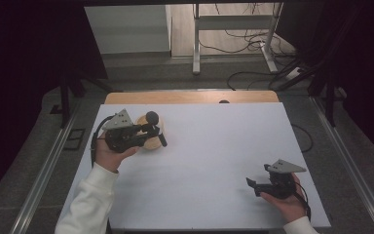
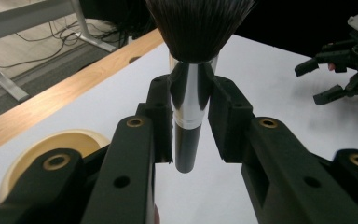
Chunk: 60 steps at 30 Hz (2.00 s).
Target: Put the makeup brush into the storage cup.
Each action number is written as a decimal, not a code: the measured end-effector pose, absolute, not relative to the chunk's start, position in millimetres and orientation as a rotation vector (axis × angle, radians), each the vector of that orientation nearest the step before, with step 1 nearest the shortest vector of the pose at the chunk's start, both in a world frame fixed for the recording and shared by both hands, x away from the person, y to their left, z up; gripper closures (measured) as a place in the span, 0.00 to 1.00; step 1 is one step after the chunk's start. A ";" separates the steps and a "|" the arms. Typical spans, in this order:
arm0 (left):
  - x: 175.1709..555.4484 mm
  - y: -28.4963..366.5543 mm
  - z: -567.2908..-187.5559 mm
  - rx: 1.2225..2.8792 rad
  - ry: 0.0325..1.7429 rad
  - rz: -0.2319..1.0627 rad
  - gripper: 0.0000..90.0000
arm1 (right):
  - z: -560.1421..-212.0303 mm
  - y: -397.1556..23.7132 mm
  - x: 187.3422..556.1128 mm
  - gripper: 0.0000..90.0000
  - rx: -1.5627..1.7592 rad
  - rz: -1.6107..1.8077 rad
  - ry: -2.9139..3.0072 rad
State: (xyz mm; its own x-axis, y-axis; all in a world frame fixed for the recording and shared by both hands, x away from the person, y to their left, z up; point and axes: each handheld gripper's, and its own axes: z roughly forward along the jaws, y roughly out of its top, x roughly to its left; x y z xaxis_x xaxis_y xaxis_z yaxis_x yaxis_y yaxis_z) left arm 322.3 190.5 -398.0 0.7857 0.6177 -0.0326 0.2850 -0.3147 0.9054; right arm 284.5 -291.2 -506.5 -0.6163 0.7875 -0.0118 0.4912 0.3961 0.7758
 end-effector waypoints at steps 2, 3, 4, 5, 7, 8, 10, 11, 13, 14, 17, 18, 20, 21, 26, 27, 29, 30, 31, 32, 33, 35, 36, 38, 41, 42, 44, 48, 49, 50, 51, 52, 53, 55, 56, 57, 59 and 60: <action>323.3 191.8 -397.3 1.905 0.686 0.387 0.79 | -506.4 -291.3 284.5 0.16 1.105 1.078 2.280; 324.2 192.9 -396.8 1.901 0.689 0.390 0.79 | -506.6 -291.3 284.7 0.16 1.105 1.077 2.282; 324.5 193.2 -396.7 1.900 0.690 0.390 0.79 | -506.6 -291.2 284.8 0.16 1.103 1.078 2.282; 325.2 194.1 -396.4 1.898 0.693 0.394 0.79 | -506.6 -291.2 284.8 0.16 1.103 1.078 2.282; 326.5 196.9 -395.6 1.889 0.704 0.399 0.79 | -506.6 -291.1 284.6 0.16 1.103 1.078 2.282; 326.5 196.9 -395.6 1.889 0.704 0.399 0.79 | -506.6 -291.1 284.6 0.16 1.103 1.078 2.282; 327.1 198.7 -395.0 1.885 0.712 0.405 0.79 | -506.5 -291.3 284.6 0.16 1.105 1.078 2.282; 327.5 199.5 -394.7 1.884 0.715 0.407 0.79 | -506.5 -291.3 284.6 0.16 1.105 1.078 2.282; 328.4 201.1 -394.4 1.878 0.721 0.407 0.79 | -506.6 -291.2 284.6 0.16 1.103 1.077 2.282; 329.0 202.2 -394.0 1.875 0.724 0.410 0.79 | -506.6 -291.1 284.6 0.16 1.103 1.077 2.283; 330.6 204.4 -393.0 1.862 0.735 0.408 0.79 | -506.7 -291.2 284.7 0.16 1.102 1.076 2.283; 331.5 205.5 -392.3 1.860 0.739 0.412 0.79 | -506.7 -291.1 284.6 0.16 1.104 1.075 2.283; 332.8 207.2 -391.2 1.860 0.744 0.415 0.79 | -506.7 -291.2 284.7 0.16 1.103 1.075 2.282; 333.3 208.0 -390.7 1.855 0.746 0.415 0.79 | -506.7 -291.1 284.6 0.16 1.104 1.075 2.283; 335.4 211.1 -389.1 1.848 0.758 0.421 0.79 | -506.9 -291.0 284.8 0.16 1.103 1.075 2.284; 336.0 211.5 -388.7 1.847 0.760 0.423 0.79 | -507.0 -291.0 284.8 0.16 1.103 1.075 2.284; 337.0 211.9 -387.6 1.848 0.763 0.426 0.79 | -506.9 -291.0 284.8 0.16 1.104 1.075 2.284; 337.4 212.0 -387.1 1.848 0.763 0.427 0.79 | -506.8 -291.1 284.7 0.16 1.103 1.073 2.286; 337.9 212.4 -386.2 1.850 0.763 0.428 0.79 | -506.9 -291.0 284.7 0.16 1.103 1.074 2.284; 338.6 212.9 -384.8 1.849 0.764 0.434 0.79 | -506.9 -291.0 284.8 0.16 1.104 1.075 2.284; 338.6 212.9 -384.8 1.849 0.764 0.434 0.79 | -506.9 -291.0 284.8 0.16 1.104 1.075 2.284; 339.6 213.8 -383.2 1.846 0.768 0.442 0.79 | -506.9 -291.1 284.8 0.16 1.105 1.074 2.284; 340.1 214.3 -382.6 1.843 0.770 0.443 0.79 | -506.9 -291.1 284.9 0.16 1.103 1.075 2.284; 341.3 215.2 -381.8 1.838 0.777 0.449 0.79 | -507.0 -291.1 284.8 0.16 1.103 1.074 2.284; 342.8 216.8 -381.7 1.829 0.788 0.455 0.79 | -506.9 -291.1 284.8 0.16 1.103 1.074 2.284; 343.4 217.4 -381.8 1.827 0.793 0.458 0.79 | -506.9 -291.1 284.8 0.16 1.105 1.074 2.284; 345.2 219.1 -382.3 1.824 0.804 0.461 0.79 | -506.9 -291.1 284.8 0.16 1.104 1.074 2.284; 347.6 222.2 -382.9 1.814 0.818 0.467 0.79 | -507.0 -291.0 284.8 0.16 1.101 1.074 2.287; 348.6 223.8 -383.1 1.808 0.823 0.468 0.79 | -507.0 -290.9 284.8 0.16 1.103 1.075 2.285; 349.2 224.5 -383.2 1.805 0.828 0.468 0.79 | -507.0 -291.1 284.9 0.16 1.103 1.075 2.284; 349.9 225.4 -383.5 1.803 0.834 0.474 0.79 | -507.0 -291.1 284.9 0.16 1.103 1.075 2.284; 350.8 226.3 -383.8 1.803 0.840 0.477 0.79 | -507.0 -291.0 284.8 0.16 1.104 1.075 2.284; 351.7 227.2 -384.2 1.800 0.845 0.477 0.79 | -507.0 -290.9 284.7 0.16 1.104 1.075 2.285; 353.5 228.9 -385.3 1.797 0.858 0.481 0.79 | -507.2 -290.7 284.7 0.16 1.100 1.073 2.286; 354.6 230.2 -386.3 1.795 0.866 0.481 0.79 | -507.1 -290.9 284.9 0.16 1.101 1.073 2.287; 354.6 230.2 -386.3 1.795 0.866 0.481 0.79 | -507.1 -290.9 284.9 0.16 1.101 1.073 2.287; 355.5 231.4 -387.2 1.794 0.875 0.482 0.79 | -507.0 -291.0 284.8 0.16 1.103 1.075 2.285; 355.8 231.8 -387.5 1.793 0.878 0.483 0.79 | -507.0 -291.1 284.8 0.16 1.104 1.075 2.285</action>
